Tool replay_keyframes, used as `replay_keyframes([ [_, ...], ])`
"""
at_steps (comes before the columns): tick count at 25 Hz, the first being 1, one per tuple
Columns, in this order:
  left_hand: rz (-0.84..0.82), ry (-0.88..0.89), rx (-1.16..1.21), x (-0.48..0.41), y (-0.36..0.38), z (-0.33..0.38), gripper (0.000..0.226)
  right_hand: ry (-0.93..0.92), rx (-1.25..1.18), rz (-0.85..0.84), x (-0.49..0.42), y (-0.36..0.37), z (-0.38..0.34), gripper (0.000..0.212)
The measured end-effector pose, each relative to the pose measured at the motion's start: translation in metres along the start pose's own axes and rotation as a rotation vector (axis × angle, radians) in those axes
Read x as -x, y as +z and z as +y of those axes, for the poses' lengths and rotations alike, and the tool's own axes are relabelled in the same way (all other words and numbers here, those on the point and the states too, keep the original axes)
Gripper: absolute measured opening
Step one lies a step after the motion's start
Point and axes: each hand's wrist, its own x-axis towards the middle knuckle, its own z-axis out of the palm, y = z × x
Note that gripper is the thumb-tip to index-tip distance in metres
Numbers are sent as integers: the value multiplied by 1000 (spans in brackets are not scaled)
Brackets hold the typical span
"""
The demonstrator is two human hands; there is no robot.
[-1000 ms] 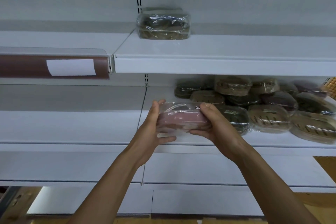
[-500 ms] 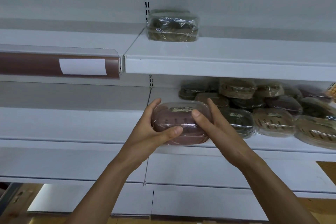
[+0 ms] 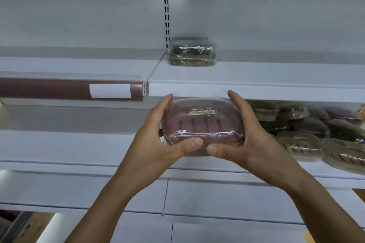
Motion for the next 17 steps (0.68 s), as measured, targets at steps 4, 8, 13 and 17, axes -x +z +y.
replay_keyframes([
  [4, 68, 77, -111, -12, -9, 27, 108, -65, 159, 89, -8, -13, -25, 114],
  [8, 76, 142, -253, -42, -18, 50, 95, -148, 284, 165, -35, -27, -40, 109],
  [13, 82, 171, -355, -79, -21, 60, 52, -174, 361, 196, -78, -30, -41, 102],
  [17, 43, 143, -480, -111, -25, 54, 69, -167, 451, 187, -107, -33, -43, 67],
])
